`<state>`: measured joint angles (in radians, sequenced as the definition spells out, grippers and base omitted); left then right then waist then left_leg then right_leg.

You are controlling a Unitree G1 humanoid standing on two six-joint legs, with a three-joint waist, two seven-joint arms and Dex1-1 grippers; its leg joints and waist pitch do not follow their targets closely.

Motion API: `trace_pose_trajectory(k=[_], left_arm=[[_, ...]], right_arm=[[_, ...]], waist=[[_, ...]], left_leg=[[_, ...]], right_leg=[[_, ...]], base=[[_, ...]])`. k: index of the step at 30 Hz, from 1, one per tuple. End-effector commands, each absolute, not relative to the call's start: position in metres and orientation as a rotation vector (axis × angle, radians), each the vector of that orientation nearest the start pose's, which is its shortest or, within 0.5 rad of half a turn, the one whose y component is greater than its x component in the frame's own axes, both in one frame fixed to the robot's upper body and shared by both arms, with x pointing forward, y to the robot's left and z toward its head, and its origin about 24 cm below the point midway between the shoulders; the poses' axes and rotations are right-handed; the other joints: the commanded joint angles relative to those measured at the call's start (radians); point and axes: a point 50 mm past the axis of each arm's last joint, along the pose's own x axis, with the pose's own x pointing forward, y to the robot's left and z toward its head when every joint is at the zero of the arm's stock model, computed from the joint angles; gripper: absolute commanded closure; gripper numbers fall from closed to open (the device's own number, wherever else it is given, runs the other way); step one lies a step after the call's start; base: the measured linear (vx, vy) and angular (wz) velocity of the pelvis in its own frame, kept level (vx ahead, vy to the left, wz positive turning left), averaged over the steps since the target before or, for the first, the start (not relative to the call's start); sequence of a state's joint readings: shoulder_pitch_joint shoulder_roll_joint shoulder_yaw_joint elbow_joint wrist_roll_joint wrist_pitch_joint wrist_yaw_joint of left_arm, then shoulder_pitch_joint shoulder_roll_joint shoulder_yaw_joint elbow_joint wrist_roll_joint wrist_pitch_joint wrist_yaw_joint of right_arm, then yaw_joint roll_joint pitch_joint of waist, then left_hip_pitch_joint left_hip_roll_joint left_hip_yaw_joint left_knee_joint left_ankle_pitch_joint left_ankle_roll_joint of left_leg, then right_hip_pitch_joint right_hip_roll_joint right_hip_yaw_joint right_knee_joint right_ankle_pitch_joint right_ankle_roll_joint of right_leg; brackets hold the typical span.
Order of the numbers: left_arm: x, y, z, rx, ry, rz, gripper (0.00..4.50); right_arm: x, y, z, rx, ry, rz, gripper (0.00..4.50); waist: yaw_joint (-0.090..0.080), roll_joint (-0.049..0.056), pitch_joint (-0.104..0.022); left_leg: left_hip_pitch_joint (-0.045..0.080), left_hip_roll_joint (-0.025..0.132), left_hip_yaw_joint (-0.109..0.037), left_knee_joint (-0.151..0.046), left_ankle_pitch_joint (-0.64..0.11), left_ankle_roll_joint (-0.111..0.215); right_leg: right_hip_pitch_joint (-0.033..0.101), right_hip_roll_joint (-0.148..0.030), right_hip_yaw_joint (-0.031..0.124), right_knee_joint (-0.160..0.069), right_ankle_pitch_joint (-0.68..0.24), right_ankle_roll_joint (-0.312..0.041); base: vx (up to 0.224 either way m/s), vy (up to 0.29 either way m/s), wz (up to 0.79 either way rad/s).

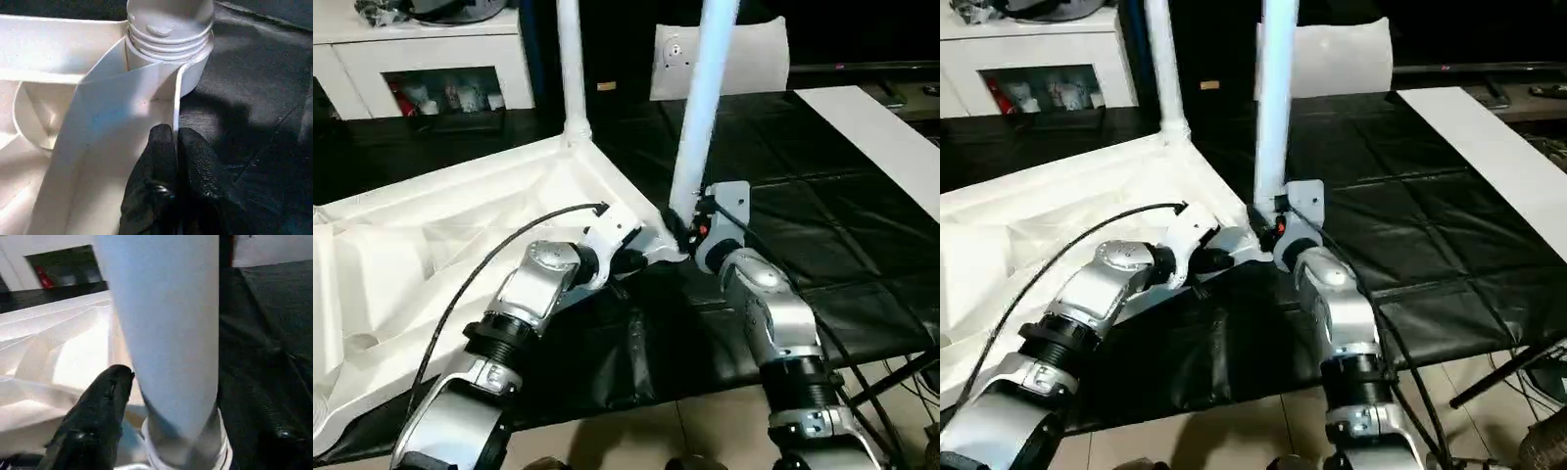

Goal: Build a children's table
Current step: Rotate leg to tighten

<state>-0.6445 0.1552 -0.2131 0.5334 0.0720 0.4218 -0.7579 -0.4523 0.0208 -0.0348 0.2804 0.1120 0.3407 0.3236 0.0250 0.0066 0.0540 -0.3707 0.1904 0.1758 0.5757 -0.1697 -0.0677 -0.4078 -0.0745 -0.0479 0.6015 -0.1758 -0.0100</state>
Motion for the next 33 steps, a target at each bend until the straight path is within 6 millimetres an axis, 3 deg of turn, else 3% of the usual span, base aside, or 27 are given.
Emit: trace_pose_trajectory(k=[1,3,4,5,6,8,11,15,18,24,25,28,29,33], left_arm=[[0.341,0.078,0.078,0.278,0.344,-0.946,4.5],[0.339,0.082,0.078,0.291,0.342,-0.981,4.5],[0.335,0.087,0.076,0.322,0.342,-1.05,4.5],[0.334,0.09,0.075,0.334,0.347,-1.075,4.5],[0.33,0.098,0.073,0.364,0.368,-1.128,4.5],[0.327,0.107,0.07,0.418,0.383,-1.199,4.5],[0.322,0.116,0.07,0.486,0.392,-1.289,4.5],[0.315,0.124,0.069,0.549,0.437,-1.421,4.5],[0.31,0.13,0.067,0.61,0.465,-1.509,4.5],[0.3,0.131,0.067,0.627,0.482,-1.654,4.5],[0.299,0.131,0.067,0.631,0.486,-1.673,4.5],[0.297,0.13,0.066,0.638,0.488,-1.694,4.5],[0.296,0.13,0.066,0.644,0.489,-1.711,4.5],[0.296,0.13,0.066,0.646,0.492,-1.72,4.5]], right_arm=[[0.316,-0.063,0.073,0.158,0.172,0.672,1.26],[0.313,-0.07,0.073,0.132,0.159,0.711,1.11],[0.31,-0.079,0.071,0.1,0.15,0.766,1.11],[0.307,-0.083,0.071,0.082,0.144,0.798,0.94],[0.301,-0.092,0.071,0.039,0.135,0.895,0.85],[0.295,-0.103,0.07,0.023,0.151,0.974,0.63],[0.291,-0.115,0.071,-0.024,0.176,1.06,0.41],[0.288,-0.126,0.075,-0.061,0.208,1.194,0.41],[0.287,-0.131,0.076,-0.093,0.229,1.271,0.41],[0.287,-0.136,0.076,-0.145,0.264,1.364,0.41],[0.287,-0.136,0.076,-0.145,0.273,1.381,0.56],[0.287,-0.136,0.075,-0.145,0.29,1.417,0.56],[0.286,-0.136,0.074,-0.132,0.309,1.446,0.85],[0.283,-0.136,0.072,-0.135,0.342,1.498,1.11]], waist=[[0.009,0.001,-0.07],[0.009,0.003,-0.07],[0.008,-0.007,-0.07],[0.013,-0.004,-0.071],[0.018,-0.009,-0.072],[0.018,-0.005,-0.07],[0.019,-0.005,-0.064],[0.027,-0.002,-0.061],[0.037,-0.007,-0.064],[0.063,-0.006,-0.067],[0.065,-0.01,-0.067],[0.071,-0.009,-0.068],[0.073,-0.012,-0.067],[0.075,-0.012,-0.066]], left_leg=[[0.004,0.023,-0.008,-0.059,-0.189,0.041],[0.006,0.025,-0.007,-0.057,-0.181,0.044],[0.006,0.025,-0.006,-0.058,-0.181,0.047],[0.005,0.026,-0.006,-0.056,-0.171,0.054],[0.004,0.028,-0.007,-0.055,-0.163,0.062],[0.004,0.029,-0.004,-0.053,-0.163,0.081],[0.01,0.031,-0.004,-0.057,-0.214,0.067],[0.017,0.036,-0.007,-0.063,-0.27,0.039],[0.017,0.037,-0.006,-0.061,-0.25,0.038],[0.021,0.041,-0.001,-0.058,-0.217,0.038],[0.02,0.041,-0.001,-0.058,-0.215,0.038],[0.019,0.04,-0.001,-0.058,-0.216,0.036],[0.017,0.04,-0.002,-0.059,-0.218,0.037],[0.017,0.04,-0.002,-0.059,-0.23,0.033]], right_leg=[[0.062,-0.054,0.036,-0.072,-0.153,-0.199],[0.06,-0.054,0.036,-0.07,-0.141,-0.209],[0.061,-0.053,0.036,-0.072,-0.144,-0.209],[0.065,-0.054,0.037,-0.067,-0.126,-0.211],[0.068,-0.055,0.036,-0.067,-0.112,-0.209],[0.064,-0.054,0.038,-0.062,-0.091,-0.222],[0.056,-0.056,0.035,-0.073,-0.192,-0.219],[0.05,-0.059,0.037,-0.079,-0.289,-0.196],[0.05,-0.06,0.037,-0.073,-0.259,-0.202],[0.047,-0.062,0.037,-0.065,-0.211,-0.224],[0.048,-0.061,0.037,-0.064,-0.207,-0.225],[0.05,-0.062,0.036,-0.063,-0.209,-0.223],[0.051,-0.062,0.036,-0.062,-0.217,-0.219],[0.05,-0.063,0.036,-0.066,-0.254,-0.205]], base=[[0.0,0.0,0.0],[0.0,0.0,0.0],[0.0,0.0,0.0],[0.0,0.0,0.0],[0.0,0.0,0.0],[0.0,0.0,0.0],[0.0,0.0,0.0],[0.0,0.0,0.0],[0.0,0.0,0.0],[0.0,0.0,0.0],[0.0,0.0,0.0],[0.0,0.0,0.0],[0.0,0.0,0.0],[0.0,0.0,0.0]])
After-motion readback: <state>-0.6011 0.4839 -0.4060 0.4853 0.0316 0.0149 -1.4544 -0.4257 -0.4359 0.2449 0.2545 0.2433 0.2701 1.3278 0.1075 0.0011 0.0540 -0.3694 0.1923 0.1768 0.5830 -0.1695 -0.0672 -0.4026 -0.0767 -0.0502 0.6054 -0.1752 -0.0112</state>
